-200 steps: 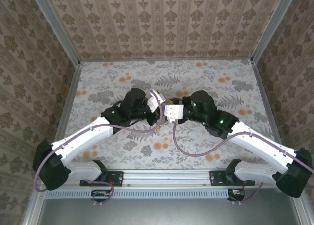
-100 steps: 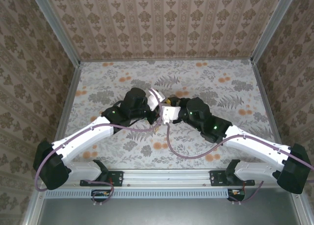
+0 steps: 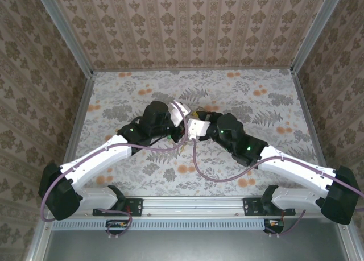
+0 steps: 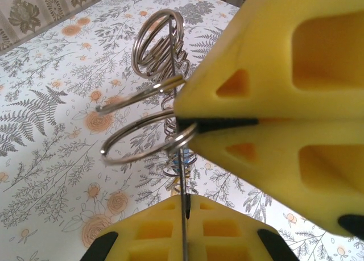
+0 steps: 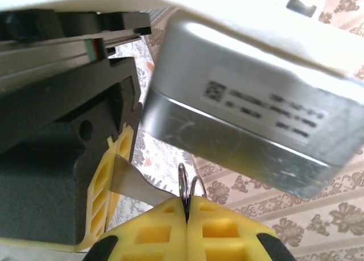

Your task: Put the keys on the keyring

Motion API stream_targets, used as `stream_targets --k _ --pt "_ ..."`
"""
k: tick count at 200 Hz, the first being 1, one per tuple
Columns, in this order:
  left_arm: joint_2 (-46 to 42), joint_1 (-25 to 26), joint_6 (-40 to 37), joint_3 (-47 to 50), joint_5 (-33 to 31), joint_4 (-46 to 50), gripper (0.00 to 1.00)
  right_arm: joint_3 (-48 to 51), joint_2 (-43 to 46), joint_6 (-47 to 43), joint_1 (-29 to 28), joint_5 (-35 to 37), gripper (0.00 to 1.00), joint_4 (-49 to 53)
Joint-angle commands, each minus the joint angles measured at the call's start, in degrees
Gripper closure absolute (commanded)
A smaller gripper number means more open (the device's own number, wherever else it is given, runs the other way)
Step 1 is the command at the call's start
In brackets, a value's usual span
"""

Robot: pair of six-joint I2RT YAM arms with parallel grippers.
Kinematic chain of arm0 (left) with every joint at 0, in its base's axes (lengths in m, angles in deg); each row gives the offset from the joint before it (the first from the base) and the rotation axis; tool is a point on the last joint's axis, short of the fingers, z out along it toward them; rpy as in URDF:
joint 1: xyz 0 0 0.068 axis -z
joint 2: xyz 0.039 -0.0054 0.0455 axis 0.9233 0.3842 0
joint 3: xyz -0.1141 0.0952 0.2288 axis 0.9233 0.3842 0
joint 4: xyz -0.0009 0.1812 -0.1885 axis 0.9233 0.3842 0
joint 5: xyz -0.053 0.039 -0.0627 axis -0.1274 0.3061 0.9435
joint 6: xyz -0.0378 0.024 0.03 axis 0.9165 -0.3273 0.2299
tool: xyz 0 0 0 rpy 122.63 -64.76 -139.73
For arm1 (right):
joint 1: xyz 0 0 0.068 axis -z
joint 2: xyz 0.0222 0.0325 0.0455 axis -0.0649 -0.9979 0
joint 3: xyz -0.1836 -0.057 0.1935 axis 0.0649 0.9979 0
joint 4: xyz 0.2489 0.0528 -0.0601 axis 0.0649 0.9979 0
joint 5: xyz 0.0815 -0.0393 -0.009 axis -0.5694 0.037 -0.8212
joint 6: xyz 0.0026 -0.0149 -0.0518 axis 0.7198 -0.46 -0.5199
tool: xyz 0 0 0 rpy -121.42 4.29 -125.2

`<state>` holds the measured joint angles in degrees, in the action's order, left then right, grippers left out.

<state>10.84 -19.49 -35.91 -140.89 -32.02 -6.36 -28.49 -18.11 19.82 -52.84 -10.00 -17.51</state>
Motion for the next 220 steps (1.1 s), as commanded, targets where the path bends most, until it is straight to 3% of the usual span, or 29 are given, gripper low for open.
stream_targets --k 1,46,82,93,125,151,195,220 --pt "-1.78 0.95 0.48 0.41 5.63 -3.30 1.00 0.98 0.70 8.03 2.64 3.21 1.00 -2.11" --pt "-2.72 0.49 5.95 2.45 6.73 -8.87 1.00 4.24 2.15 24.19 6.48 -5.64 1.00 -6.39" --pt "-2.89 0.38 9.02 4.26 6.44 -11.55 1.00 6.93 1.54 29.55 7.77 -9.22 1.00 -11.41" --pt "-3.10 0.39 9.98 5.02 6.16 -12.74 0.90 7.98 1.49 30.48 8.14 -10.34 1.00 -13.24" --pt "-4.07 0.18 12.34 7.55 6.87 -16.95 0.73 10.69 0.77 31.65 8.85 -12.99 1.00 -17.23" --pt "-5.08 0.09 12.71 9.61 7.70 -18.73 0.67 12.95 0.24 33.32 10.30 -15.61 1.00 -19.90" --pt "-7.55 -0.15 14.25 13.42 7.90 -21.23 0.40 15.78 -0.57 34.11 11.94 -19.06 1.00 -22.90" --pt "-8.98 -0.26 14.21 14.43 8.36 -21.21 0.32 16.53 -0.97 34.50 12.72 -20.82 1.00 -23.49"
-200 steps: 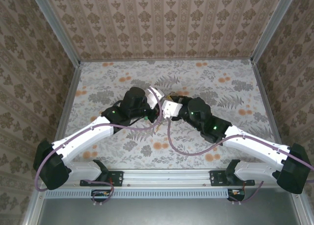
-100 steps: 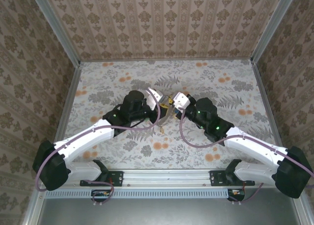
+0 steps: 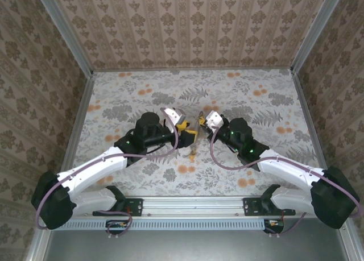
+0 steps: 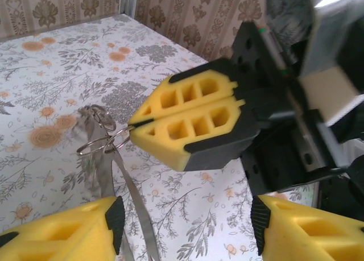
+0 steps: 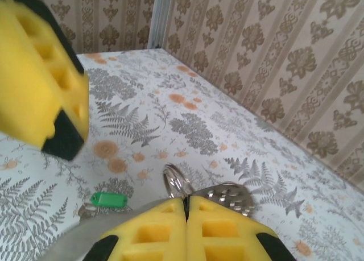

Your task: Put the keys on the keyring

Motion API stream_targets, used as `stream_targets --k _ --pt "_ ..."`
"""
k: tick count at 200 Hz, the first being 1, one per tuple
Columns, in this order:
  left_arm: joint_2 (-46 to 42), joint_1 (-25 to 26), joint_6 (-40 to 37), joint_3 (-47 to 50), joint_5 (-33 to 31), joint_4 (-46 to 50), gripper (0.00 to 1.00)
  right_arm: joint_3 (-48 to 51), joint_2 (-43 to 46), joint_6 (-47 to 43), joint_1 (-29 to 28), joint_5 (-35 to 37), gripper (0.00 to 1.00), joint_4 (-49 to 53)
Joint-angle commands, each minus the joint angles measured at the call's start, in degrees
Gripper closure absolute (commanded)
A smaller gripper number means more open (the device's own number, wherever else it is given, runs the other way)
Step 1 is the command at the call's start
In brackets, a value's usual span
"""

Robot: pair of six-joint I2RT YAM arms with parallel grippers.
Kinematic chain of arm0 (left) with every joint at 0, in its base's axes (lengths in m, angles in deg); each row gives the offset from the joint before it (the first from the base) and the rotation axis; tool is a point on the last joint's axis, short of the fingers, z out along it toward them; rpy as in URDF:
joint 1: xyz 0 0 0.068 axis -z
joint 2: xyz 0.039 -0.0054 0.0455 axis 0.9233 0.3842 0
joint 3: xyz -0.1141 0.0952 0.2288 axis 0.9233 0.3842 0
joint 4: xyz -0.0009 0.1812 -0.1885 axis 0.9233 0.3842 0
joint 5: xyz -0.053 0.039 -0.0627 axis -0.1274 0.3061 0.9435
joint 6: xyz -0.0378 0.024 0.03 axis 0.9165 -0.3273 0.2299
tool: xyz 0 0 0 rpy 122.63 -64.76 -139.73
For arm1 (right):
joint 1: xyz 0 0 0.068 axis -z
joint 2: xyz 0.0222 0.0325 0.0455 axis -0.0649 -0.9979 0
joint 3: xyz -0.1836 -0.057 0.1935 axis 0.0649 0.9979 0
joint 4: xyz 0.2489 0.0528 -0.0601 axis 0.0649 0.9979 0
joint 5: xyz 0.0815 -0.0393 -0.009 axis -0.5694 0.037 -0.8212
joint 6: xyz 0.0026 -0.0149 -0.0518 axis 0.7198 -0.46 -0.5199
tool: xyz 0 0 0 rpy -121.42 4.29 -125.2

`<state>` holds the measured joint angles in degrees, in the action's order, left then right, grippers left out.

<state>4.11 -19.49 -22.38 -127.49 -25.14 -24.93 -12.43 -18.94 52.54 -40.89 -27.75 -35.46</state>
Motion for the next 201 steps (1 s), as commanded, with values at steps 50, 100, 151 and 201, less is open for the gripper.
stream_targets --k 50,100,151,201 --pt "-5.65 -3.45 -3.42 2.72 1.19 -0.52 0.35 1.40 0.59 0.81 2.25 -7.10 1.00 -4.06" --pt "-5.37 -10.76 -18.42 2.01 22.07 4.27 0.43 1.35 1.55 -0.38 4.23 -16.34 1.00 -3.37" --pt "-0.20 -11.89 -26.82 -0.29 29.77 8.31 0.56 0.84 1.75 -0.18 4.47 -23.13 1.00 -3.19" --pt "3.22 -11.97 -29.55 -1.90 29.99 7.83 0.79 -0.12 2.01 -0.81 4.48 -26.63 1.00 -1.52"
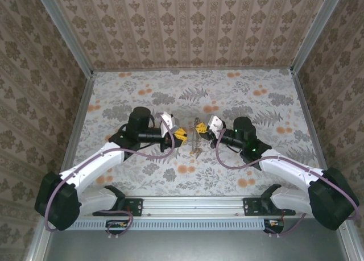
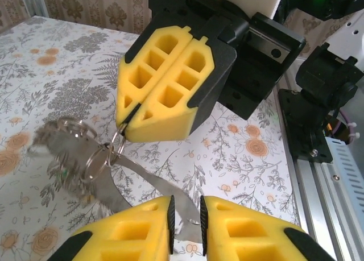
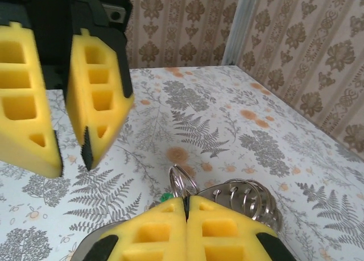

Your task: Put the keys on the keyring

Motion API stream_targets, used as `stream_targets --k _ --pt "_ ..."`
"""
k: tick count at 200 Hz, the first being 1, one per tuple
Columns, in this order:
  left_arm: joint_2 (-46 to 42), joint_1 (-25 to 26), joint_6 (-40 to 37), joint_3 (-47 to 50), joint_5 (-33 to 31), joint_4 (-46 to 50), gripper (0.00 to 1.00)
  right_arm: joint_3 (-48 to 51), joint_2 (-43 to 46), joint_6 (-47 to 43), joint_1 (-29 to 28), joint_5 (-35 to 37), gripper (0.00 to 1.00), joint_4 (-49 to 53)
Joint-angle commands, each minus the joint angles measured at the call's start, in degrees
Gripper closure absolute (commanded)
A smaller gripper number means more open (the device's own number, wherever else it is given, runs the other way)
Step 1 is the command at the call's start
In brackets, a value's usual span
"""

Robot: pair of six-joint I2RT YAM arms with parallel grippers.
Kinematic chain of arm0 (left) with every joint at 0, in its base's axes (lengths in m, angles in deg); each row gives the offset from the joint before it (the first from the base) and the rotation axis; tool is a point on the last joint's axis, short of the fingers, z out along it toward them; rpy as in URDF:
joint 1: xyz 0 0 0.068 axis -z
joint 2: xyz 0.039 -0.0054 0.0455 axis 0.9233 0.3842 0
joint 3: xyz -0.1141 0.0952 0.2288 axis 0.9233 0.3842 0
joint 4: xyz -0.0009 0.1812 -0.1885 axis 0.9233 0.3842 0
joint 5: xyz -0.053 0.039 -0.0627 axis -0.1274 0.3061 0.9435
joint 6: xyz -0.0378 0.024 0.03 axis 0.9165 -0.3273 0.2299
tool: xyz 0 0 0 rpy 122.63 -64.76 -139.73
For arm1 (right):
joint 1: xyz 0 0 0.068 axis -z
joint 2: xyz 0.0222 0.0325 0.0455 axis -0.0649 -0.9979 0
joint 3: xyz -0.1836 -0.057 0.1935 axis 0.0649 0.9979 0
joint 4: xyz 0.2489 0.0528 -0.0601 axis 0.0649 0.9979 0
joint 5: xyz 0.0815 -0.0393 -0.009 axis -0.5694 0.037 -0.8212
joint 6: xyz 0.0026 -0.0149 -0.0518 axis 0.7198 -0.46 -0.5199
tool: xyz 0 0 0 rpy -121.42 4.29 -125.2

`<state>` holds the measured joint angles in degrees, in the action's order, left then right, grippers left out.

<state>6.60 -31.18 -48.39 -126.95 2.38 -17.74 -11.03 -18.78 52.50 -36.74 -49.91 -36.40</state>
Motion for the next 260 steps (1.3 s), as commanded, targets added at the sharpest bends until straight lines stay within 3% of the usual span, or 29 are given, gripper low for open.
stream_targets --k 1,41,139,172,211,260 --pt "0.77 -0.28 -3.54 -2.47 2.36 0.69 0.79 -1.57 1.86 -0.80 0.32 -4.57 1.00 -0.52" --pt "0.89 -0.29 -3.59 -2.71 -2.09 1.48 0.66 -2.32 1.95 -0.95 0.32 -6.50 1.00 0.66" --pt "3.53 1.10 -1.77 -4.08 -1.42 1.46 0.66 -3.21 1.69 -0.03 0.20 -8.74 1.00 0.52" --pt "4.16 1.56 -1.42 -4.64 -3.38 1.03 0.61 -3.46 1.60 -0.50 -0.19 -8.97 1.00 1.17" --pt "4.01 1.57 -1.19 -5.15 -4.12 0.75 0.61 -3.66 1.60 -1.19 -0.54 -8.90 1.00 2.06" --pt "4.38 1.57 -1.79 -5.23 -3.29 1.43 0.76 -3.43 2.03 -1.53 -0.74 -8.88 1.00 2.71"
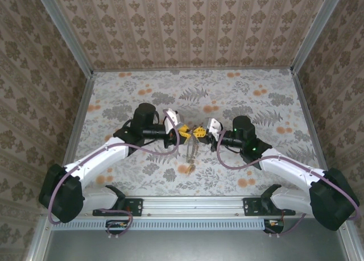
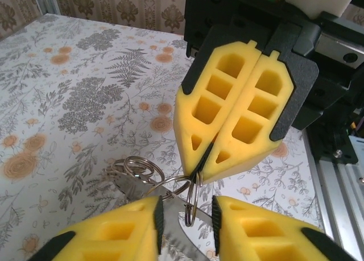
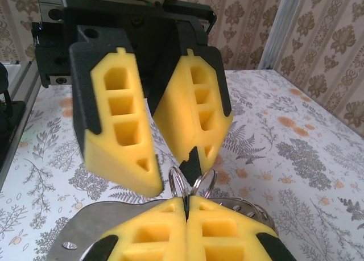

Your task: Put the keys on the keyring

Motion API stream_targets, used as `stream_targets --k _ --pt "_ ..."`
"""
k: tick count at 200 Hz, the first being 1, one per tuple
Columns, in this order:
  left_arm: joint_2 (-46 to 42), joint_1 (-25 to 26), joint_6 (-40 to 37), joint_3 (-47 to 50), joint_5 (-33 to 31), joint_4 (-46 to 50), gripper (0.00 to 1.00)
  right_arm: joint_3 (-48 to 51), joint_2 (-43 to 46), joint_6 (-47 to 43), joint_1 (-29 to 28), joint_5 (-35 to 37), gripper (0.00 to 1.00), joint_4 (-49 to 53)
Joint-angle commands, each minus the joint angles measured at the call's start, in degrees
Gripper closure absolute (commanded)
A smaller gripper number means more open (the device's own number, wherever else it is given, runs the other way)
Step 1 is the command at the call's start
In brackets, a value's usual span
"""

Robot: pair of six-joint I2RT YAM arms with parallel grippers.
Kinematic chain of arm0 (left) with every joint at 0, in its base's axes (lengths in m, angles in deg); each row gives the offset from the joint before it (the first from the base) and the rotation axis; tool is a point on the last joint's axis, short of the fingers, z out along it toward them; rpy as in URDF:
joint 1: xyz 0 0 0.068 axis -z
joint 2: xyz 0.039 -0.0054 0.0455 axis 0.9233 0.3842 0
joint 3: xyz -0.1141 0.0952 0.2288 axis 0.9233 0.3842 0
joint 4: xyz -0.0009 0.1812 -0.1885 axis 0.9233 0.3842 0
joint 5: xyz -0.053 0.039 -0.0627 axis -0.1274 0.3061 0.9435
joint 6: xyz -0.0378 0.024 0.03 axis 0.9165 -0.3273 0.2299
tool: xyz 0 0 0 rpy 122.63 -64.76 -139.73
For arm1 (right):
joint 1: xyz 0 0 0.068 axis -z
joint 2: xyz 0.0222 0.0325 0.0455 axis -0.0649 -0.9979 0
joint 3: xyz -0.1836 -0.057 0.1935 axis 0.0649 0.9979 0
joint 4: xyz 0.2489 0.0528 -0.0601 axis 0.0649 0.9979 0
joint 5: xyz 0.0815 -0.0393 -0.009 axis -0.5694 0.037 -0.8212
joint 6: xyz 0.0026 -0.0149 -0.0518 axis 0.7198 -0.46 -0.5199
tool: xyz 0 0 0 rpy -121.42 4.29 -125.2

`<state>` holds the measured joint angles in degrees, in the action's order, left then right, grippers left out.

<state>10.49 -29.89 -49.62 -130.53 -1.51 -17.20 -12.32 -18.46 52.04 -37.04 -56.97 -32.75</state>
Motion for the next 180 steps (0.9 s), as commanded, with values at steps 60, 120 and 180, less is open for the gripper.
stream_targets --k 60,120,180 --pt "3.51 1.48 -0.13 -2.91 2.60 0.20 0.88 -1.50 1.53 -0.98 -0.87 -1.82 1.00 -1.27" --pt "0.90 1.99 -4.36 -1.72 2.63 2.67 1.00 -2.27 3.25 -6.58 -0.96 -1.73 0.93 6.38" --pt "-2.67 3.08 -12.59 -3.67 1.48 10.69 1.00 -4.67 4.04 -11.42 -1.00 -3.12 0.77 16.10"
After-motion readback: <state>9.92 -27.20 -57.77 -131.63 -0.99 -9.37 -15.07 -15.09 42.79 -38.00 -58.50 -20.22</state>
